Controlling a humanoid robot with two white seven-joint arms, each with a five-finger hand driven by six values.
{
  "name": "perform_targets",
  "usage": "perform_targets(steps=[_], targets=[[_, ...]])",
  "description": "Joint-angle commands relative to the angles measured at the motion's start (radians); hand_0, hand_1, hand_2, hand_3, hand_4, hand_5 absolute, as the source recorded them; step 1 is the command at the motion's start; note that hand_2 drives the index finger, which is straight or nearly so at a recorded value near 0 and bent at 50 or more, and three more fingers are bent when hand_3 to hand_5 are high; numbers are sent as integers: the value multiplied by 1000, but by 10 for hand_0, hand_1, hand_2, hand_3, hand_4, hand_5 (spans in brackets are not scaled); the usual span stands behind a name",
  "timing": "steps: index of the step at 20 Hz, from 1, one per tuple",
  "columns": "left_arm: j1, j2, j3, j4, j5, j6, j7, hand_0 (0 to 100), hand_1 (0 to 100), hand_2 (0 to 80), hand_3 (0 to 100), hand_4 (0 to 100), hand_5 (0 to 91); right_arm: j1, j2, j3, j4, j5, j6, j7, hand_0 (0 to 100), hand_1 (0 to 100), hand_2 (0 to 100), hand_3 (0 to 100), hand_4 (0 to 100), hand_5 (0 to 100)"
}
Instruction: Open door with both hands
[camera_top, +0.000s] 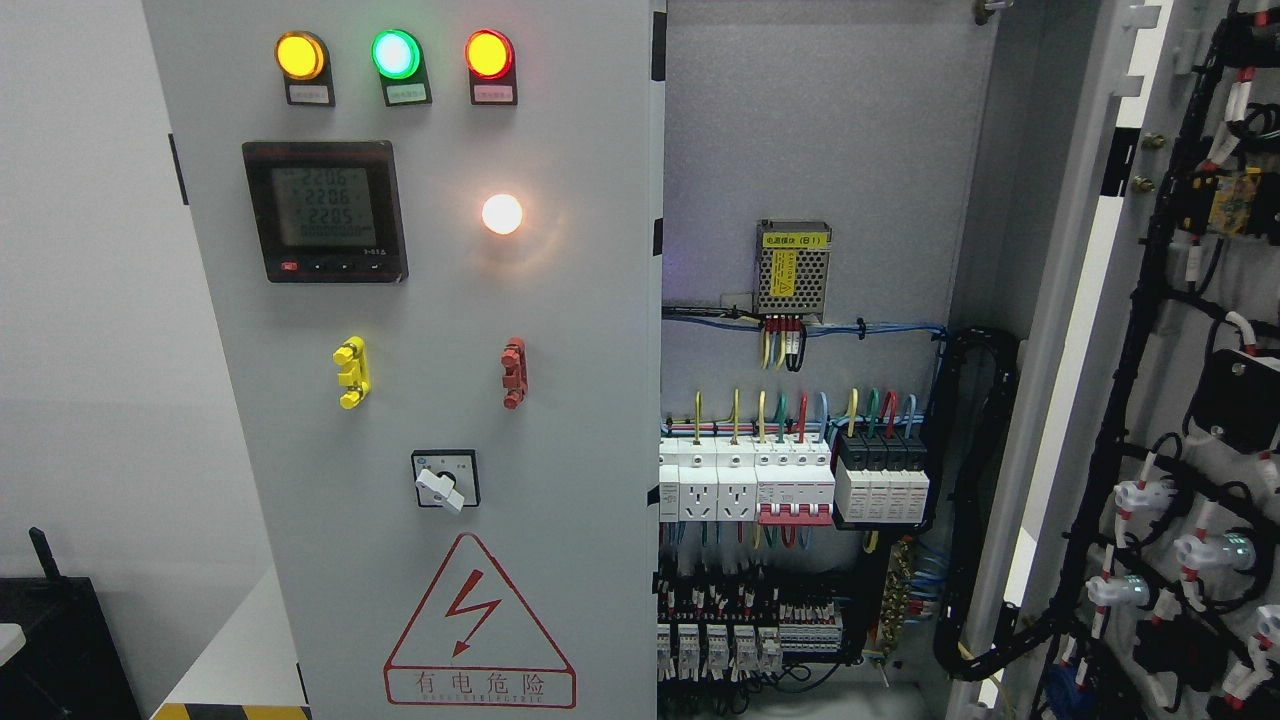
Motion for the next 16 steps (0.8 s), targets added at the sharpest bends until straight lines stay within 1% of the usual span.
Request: perform_targets(steps=[1, 2, 6, 9, 11, 13, 16], targets=[[9, -7, 48, 5, -31, -10, -12, 120, 389, 0, 0, 0, 0, 136, -90, 10, -425, -2, -4, -25, 120, 389, 0, 0, 0, 0], [10, -7, 48, 5, -31, -10, -12, 120, 389, 0, 0, 0, 0, 170, -101, 10, -486, -3, -2, -25, 120, 389, 0, 0, 0, 0], [10, -7, 48, 3, -30, -14, -12, 120, 389, 0, 0, 0, 0, 295, -110, 16, -720, -17, -14, -22, 120, 389, 0, 0, 0, 0], [10, -7, 48, 3, -30, -15, -12, 120, 389, 0, 0, 0, 0, 357, -118, 61, -873, -49, -33, -25, 120, 389, 0, 0, 0, 0], [10, -7, 48, 3, -28, -15, -12, 120, 389, 0, 0, 0, 0, 385, -148, 104, -965, -86, -57, -25, 120, 389, 0, 0, 0, 0], [10, -7, 48, 5, -30, -17, -2, 120, 389, 0, 0, 0, 0, 386, -185, 154, -1005, -146, -109, -24, 120, 389, 0, 0, 0, 0], [10, -7, 48, 5, -28, -17, 1, 120, 389, 0, 0, 0, 0, 415, -224, 185, -1079, -160, -175, -24, 120, 389, 0, 0, 0, 0]])
